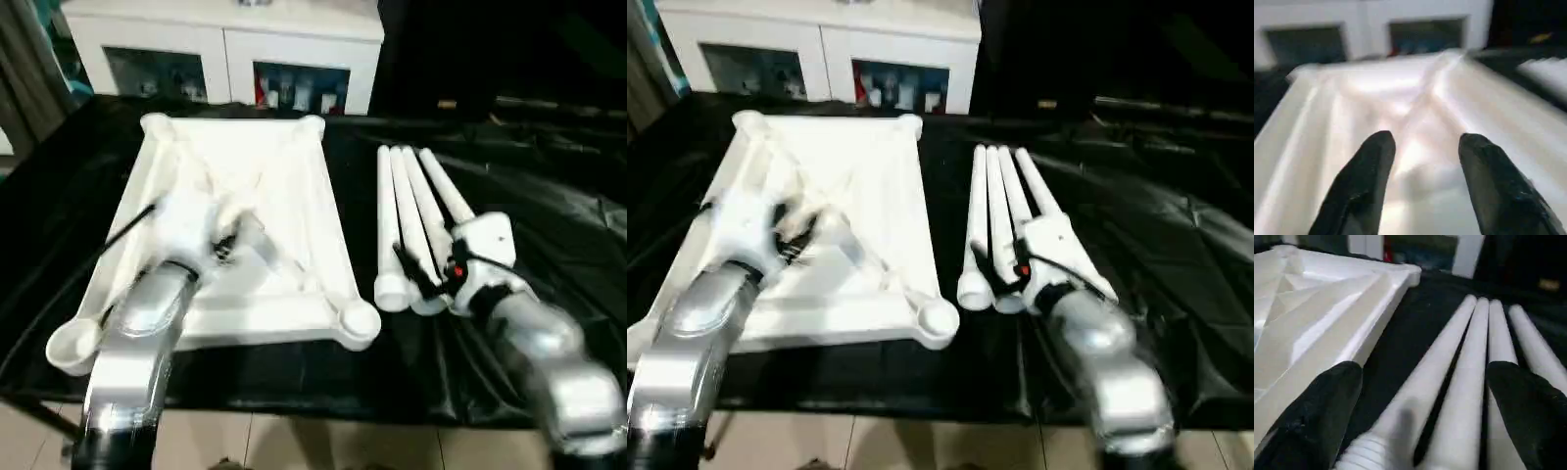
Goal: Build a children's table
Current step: Rotate table base
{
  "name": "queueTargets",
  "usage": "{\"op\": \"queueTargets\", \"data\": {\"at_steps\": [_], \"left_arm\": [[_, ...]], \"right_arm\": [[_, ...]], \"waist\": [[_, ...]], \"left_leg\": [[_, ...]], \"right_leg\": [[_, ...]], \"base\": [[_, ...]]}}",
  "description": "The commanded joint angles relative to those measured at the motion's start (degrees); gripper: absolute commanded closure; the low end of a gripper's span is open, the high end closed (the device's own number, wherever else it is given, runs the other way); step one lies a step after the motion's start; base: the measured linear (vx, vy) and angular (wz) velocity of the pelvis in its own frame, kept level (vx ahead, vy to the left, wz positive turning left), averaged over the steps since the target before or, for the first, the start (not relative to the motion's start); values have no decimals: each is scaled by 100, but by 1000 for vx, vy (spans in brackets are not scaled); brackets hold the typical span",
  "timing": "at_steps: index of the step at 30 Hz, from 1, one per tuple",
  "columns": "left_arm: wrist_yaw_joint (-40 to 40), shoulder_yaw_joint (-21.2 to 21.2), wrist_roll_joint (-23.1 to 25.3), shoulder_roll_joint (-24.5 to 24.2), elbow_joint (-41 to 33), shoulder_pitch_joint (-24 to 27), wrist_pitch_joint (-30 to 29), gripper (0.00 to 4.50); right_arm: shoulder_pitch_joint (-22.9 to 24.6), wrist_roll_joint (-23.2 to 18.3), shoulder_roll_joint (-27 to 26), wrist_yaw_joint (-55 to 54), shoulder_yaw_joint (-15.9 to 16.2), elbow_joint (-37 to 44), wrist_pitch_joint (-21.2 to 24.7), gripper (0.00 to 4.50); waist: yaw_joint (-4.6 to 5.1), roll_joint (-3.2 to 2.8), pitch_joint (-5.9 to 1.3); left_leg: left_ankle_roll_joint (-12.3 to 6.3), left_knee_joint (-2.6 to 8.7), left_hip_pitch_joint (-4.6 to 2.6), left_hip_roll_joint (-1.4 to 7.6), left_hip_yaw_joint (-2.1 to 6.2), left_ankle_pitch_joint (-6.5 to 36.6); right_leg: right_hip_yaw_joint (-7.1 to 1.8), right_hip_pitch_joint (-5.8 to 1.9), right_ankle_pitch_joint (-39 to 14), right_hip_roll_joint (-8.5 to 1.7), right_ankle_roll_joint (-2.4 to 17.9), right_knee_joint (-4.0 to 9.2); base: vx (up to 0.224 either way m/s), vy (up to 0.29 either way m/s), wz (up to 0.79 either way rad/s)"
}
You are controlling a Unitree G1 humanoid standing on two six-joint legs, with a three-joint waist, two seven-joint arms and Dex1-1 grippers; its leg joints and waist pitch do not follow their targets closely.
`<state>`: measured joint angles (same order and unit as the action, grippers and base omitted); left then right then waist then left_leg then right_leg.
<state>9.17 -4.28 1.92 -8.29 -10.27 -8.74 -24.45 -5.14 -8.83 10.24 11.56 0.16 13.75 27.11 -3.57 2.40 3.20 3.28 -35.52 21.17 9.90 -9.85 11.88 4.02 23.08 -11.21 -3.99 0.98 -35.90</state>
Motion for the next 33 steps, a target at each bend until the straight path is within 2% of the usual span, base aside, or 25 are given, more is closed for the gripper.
{"op": "queueTargets", "data": {"at_steps": [1, 2, 3, 6, 8, 9, 10, 12, 14, 16, 17, 20, 21, 22, 23, 24, 25, 26, 27, 28, 29, 30, 31, 32, 33], "left_arm": [[-307, 83, 188, 225, -138, -46, 135, 161], [-347, 115, 201, 276, -122, -49, 172, 154], [-417, 258, 243, 253, -28, -106, 314, 140], [-478, 324, 254, 229, 109, -239, 307, 118], [-469, 315, 222, 242, 193, -334, 349, 105], [-437, 302, 193, 251, 229, -378, 418, 105], [-324, 408, 275, 208, 282, -452, 481, 86], [-222, 507, 326, 184, 283, -460, 524, 74], [-41, 628, 237, 205, 180, -450, 559, 63], [20, 631, 164, 190, 164, -477, 577, 44], [41, 624, 144, 153, 186, -524, 590, 34], [54, 655, 189, 69, 325, -658, 656, 21], [134, 660, 160, 19, 341, -668, 655, 11], [157, 667, 151, 7, 345, -669, 656, 4], [240, 686, 146, -63, 335, -660, 663, 4], [288, 683, 115, -75, 342, -657, 658, 4], [328, 676, 95, -74, 347, -656, 652, 4], [386, 692, 90, -96, 354, -663, 653, 4], [430, 710, 90, -111, 359, -672, 651, 4], [468, 714, 46, -105, 359, -674, 635, 4], [511, 725, 20, -115, 347, -668, 617, 4], [838, 816, -167, -201, 263, -621, 508, 4], [1137, 911, -296, -320, 209, -578, 506, 4], [1137, 911, -296, -320, 209, -578, 506, 4], [1405, 967, -411, -462, 185, -555, 488, 4]], "right_arm": [[67, 86, -111, -235, -71, 111, 121, 0], [106, 145, -120, -229, 7, 122, 111, 0], [165, 170, -103, -206, 102, 166, 141, 0], [179, 27, -92, -164, 38, 254, 296, 0], [176, -34, -44, -112, 6, 327, 389, 0], [170, -40, -6, -82, 9, 362, 419, 0], [151, -140, 86, 136, 29, 389, 377, 0], [149, -161, 149, 291, 79, 350, 310, 0], [143, -133, 321, 518, 197, 340, 276, 0], [103, -134, 373, 596, 270, 366, 332, 0], [45, -89, 420, 647, 353, 379, 326, 0], [-85, -121, 580, 828, 428, 403, 300, 0], [-152, -165, 544, 818, 361, 407, 276, 0], [-169, -180, 534, 824, 332, 408, 268, 0], [-272, -317, 430, 749, 123, 367, 404, 0], [-305, -287, 470, 773, 122, 338, 410, 0], [-325, -258, 511, 800, 133, 316, 400, 0], [-336, -242, 562, 844, 143, 310, 384, 0], [-342, -252, 597, 882, 137, 307, 379, 0], [-344, -286, 646, 951, 127, 306, 370, 0], [-342, -285, 668, 973, 130, 307, 365, 0], [-334, -289, 841, 1144, 153, 312, 330, 0], [-315, -395, 986, 1360, 126, 336, 306, 0], [-315, -395, 986, 1360, 126, 336, 306, 0], [-309, -487, 1094, 1559, 95, 368, 274, 0]], "waist": [[33, -89, -358], [83, -221, -342], [123, -418, -334], [174, -391, -325], [173, -192, -331], [-9, -25, -324], [-143, -1, -345], [-228, -106, -348], [-164, -203, -336], [-167, -201, -318], [-217, -105, -208], [-69, -180, -149], [88, -317, -70], [88, -317, -70], [16, -612, -79], [40, -344, -122], [193, -196, -65], [107, -207, -84], [-28, 47, -84], [-404, 141, -226], [-404, 141, -226], [-494, 96, -302], [-476, 3, -417], [-422, -125, -496], [-114, -384, -727]], "left_leg": [[13, 529, -93, 406, 206, 876], [67, 626, -182, 613, 335, 1170], [-93, 898, -304, 1184, 641, 1463], [-597, 1059, -318, 1418, 622, 1542], [-1103, 588, -124, 706, 146, 1705], [-944, -473, -15, -223, -158, 1453], [-742, -540, 282, -184, 41, 506], [-611, 68, 234, 29, 260, 182], [-691, 242, 225, 171, 400, 256], [-546, 307, -93, 223, 343, 1182], [-511, 434, 83, 136, 461, 1825], [-457, 25, -196, 73, 355, 2413], [-382, -154, -333, 186, 248, 2619], [-382, -154, -333, 186, 248, 2619], [-168, 883, 72, 943, 522, 4459], [14, 945, -886, 1002, 574, 5501], [46, 938, -1004, 1025, 698, 5669], [141, 796, -967, 775, 602, 5605], [-66, 250, -453, 154, 95, 3806], [-742, -588, 208, 21, 194, 945], [-742, -588, 208, 21, 194, 945], [-877, -553, 453, -43, 288, 192], [-1002, -209, 448, -62, 303, -787], [-1156, -35, 228, 24, 351, -1563], [-2491, -63, -908, 535, 1072, -3686]], "right_leg": [[-247, -228, -727, -240, 781, 436], [-152, -190, -509, -128, 785, 438], [-5, -119, -355, -99, 765, 147], [47, 12, -256, -151, 886, -241], [-214, -59, -115, -330, 1468, 232], [-346, -192, -1588, -599, 1626, 834], [-477, -426, -2609, -781, 857, 817], [-471, -429, -2506, -620, -501, 693], [-270, -399, -1946, -439, -524, 620], [-150, -327, -2696, -394, -531, 788], [120, -641, -3631, -656, -298, 788], [672, -666, -5579, -877, -417, 1224], [1217, -822, -5655, -959, -429, 1402], [1217, -822, -5655, -959, -429, 1402], [800, -1214, -3759, -209, -307, -524], [191, -404, -1725, -132, 195, -603], [38, -344, -2113, -276, 275, -490], [-28, -420, -2553, -323, 297, -185], [-410, -802, -3545, -630, 381, 588], [-1018, -1498, -4297, -1105, 474, 965], [-1018, -1498, -4297, -1105, 474, 965], [-869, -1620, -2629, -851, 593, 881], [-540, -1594, -274, -305, 427, 561], [-272, -1431, 897, -9, 206, 243], [129, -400, 1167, 297, -323, -582]], "base": [[0, 0, 0], [0, 0, 0], [0, 0, 0], [3, -97, 19], [-1, -168, 11], [-6, -160, 7], [-18, -124, -2], [-22, -116, -1], [-31, -85, -6], [-15, -39, -3], [-13, -32, 23], [-11, -1, 39], [-1, 36, 53], [108, 54, 41], [244, 42, 31], [244, 42, 31], [205, -37, 14], [96, -81, -7], [96, -81, -7], [138, -34, 0], [206, 2, 13], [206, 2, 13], [205, 22, 28], [187, 24, 11], [187, 24, 11]]}}
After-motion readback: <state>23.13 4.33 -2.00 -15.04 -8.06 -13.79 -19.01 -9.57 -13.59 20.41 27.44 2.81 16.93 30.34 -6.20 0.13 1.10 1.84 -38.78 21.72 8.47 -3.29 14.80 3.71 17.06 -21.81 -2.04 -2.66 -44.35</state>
